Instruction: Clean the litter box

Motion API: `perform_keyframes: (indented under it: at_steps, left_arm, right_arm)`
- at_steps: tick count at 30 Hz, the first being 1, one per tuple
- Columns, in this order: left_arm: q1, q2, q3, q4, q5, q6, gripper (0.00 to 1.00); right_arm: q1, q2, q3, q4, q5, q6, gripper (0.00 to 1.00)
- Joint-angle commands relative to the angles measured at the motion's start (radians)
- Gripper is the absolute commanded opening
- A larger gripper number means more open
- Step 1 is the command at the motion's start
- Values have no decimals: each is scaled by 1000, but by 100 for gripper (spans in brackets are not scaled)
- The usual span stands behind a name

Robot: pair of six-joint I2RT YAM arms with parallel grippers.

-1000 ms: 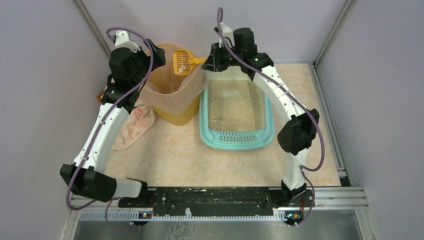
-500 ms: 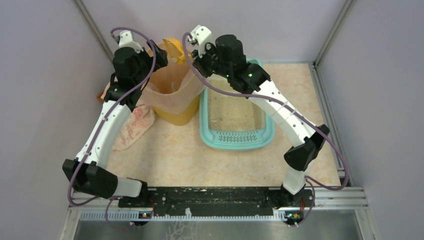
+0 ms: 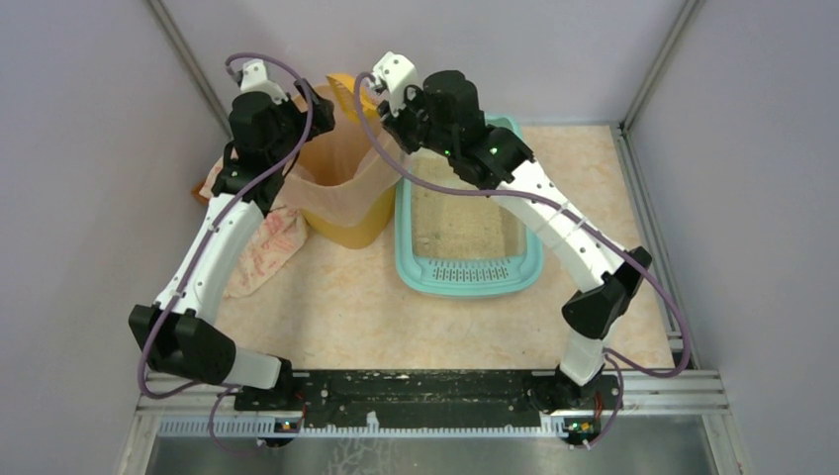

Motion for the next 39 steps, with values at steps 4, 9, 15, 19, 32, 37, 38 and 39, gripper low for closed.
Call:
perform_keyframes:
  at_steps: [4,9,15,19,32,37,38,39]
  left_arm:
    - [13,6,0,38,21,-13,97]
    - [17,31,15,46,42,-18,97]
    - [16,74,47,77,118,-46,97]
    - [15,112,80,77,121,-42,97]
    - [-2,280,202,127,230,-86,96]
    - [-2,305,224,161,237,-79,97]
    - [-2,313,233,160,240,-71,97]
    - [0,323,240,161,240,-65,97]
  right_arm:
    - [-200,-131,20,131,-196,303,0]
    - [-406,-182,-11,76,-260,489,0]
    - [-551,-170,-52,-206,-261,469,0]
    - [-549,-154,-89,-343,-220,427,0]
    - [-415,-47,-50,-665,3,383,0]
    - [-415,-70,-149,-724,30,409,0]
    - [-415,-73,-165,-736,37,415,0]
    - [-415,-79,-189,-744,39,418,0]
